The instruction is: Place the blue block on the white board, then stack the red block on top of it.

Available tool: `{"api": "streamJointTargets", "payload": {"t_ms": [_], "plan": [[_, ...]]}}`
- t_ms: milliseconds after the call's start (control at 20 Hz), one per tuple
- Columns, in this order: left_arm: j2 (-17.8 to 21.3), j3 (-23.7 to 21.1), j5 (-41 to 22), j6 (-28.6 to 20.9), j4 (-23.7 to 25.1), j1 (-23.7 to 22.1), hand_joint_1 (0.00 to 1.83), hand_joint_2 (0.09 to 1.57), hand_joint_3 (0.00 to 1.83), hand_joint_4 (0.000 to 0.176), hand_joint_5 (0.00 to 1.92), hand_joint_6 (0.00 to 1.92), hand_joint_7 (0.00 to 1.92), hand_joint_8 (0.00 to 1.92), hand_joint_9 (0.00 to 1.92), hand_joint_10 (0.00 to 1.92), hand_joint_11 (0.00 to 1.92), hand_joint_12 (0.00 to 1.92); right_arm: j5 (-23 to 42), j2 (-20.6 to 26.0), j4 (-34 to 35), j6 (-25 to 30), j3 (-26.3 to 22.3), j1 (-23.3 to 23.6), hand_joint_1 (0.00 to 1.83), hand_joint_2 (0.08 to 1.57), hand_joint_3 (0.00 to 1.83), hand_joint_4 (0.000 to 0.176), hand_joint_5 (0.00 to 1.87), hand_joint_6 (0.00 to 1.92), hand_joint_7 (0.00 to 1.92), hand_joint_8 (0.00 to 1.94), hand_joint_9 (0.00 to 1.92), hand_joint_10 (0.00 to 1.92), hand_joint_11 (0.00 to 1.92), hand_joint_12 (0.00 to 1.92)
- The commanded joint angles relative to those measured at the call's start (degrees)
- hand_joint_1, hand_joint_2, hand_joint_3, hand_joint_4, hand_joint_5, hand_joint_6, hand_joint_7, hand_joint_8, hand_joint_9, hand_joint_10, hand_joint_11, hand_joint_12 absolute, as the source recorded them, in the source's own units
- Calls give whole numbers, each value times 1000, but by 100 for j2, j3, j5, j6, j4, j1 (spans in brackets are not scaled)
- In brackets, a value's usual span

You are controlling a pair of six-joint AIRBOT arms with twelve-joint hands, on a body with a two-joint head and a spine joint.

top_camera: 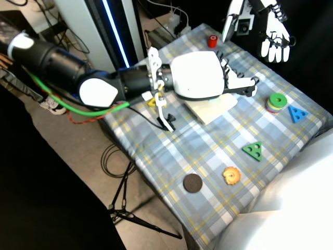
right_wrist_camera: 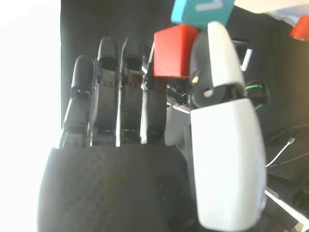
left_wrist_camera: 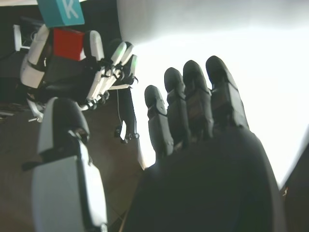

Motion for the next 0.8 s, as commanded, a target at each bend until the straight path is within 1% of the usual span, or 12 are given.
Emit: {"api": "streamJointTargets", "payload": {"t_ms": [0,50,150,200,250,350,400,500,600,650,750], "plan": [[-23,22,-636,-42,110,-80,932,993,1,132,465,0,429,2,289,2,0,373,577,-5,238,42,-13,93,1166,1087,1,0,1035,883,765,6,627,8,19,1031],[-26,23,-636,-42,110,-83,949,994,1,126,473,3,433,3,289,1,0,378,594,-5,222,46,-31,97,1165,1089,0,0,1032,889,780,7,637,7,27,1076],[-26,25,-637,-42,110,-84,943,987,0,128,480,5,434,3,290,2,0,378,601,-5,196,46,-41,97,1161,1090,0,0,1028,897,795,5,641,3,16,1174],[-25,23,-637,-42,111,-84,922,991,0,132,482,5,435,3,293,3,0,379,599,-5,185,46,-41,97,1162,1094,1,0,1019,911,793,3,625,0,2,1188],[-26,22,-643,-42,112,-84,892,997,2,135,482,4,437,3,296,3,0,383,597,-5,185,46,-38,97,1163,1095,1,0,1017,914,793,3,621,0,0,1193],[-25,21,-646,-42,112,-84,864,1001,2,131,489,3,444,2,303,4,0,439,576,-5,184,46,-25,97,1163,1096,1,0,1015,918,787,0,597,0,0,1194],[-25,19,-652,-42,112,-86,869,994,0,129,483,0,436,0,295,0,0,439,558,-5,184,46,-19,97,1163,1097,1,0,1013,920,778,0,574,2,0,1152],[-23,17,-658,-42,112,-86,874,986,0,120,489,3,439,2,305,4,0,441,549,-5,185,46,-10,97,1165,1097,0,0,1012,920,773,0,578,5,0,1162],[-23,14,-662,-42,112,-86,897,975,0,115,491,3,440,2,304,3,0,441,542,-5,186,46,-8,97,1166,1097,0,0,1013,919,770,0,588,7,0,1134],[-24,13,-662,-42,112,-87,913,968,0,119,487,1,439,1,303,3,0,445,535,-5,186,46,-8,97,1167,1095,0,0,1018,912,766,1,591,7,0,1108],[-25,11,-668,-42,112,-88,925,965,0,114,481,0,435,0,297,0,0,448,515,-5,186,51,-14,97,1168,1093,0,0,1022,904,760,0,605,10,0,1117]]}}
